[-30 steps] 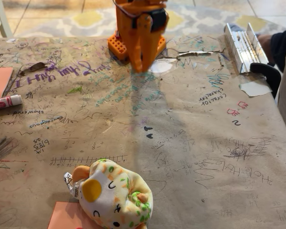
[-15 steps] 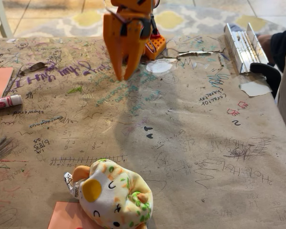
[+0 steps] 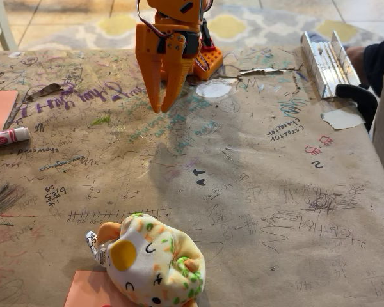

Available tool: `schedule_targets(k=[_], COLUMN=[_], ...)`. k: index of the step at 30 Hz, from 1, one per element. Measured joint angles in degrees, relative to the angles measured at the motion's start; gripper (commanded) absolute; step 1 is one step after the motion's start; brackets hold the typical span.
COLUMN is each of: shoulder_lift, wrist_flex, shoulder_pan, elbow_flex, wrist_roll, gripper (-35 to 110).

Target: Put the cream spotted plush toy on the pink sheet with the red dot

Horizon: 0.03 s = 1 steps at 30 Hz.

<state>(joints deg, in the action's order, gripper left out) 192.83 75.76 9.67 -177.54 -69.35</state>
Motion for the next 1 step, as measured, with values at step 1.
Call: schedule_targets(k=[1], shoulder_lift=[0.0], wrist_flex=[0.0], shoulder_pan=[0.0], elbow_flex=[0.0], wrist_roll=[0.0], gripper=[0])
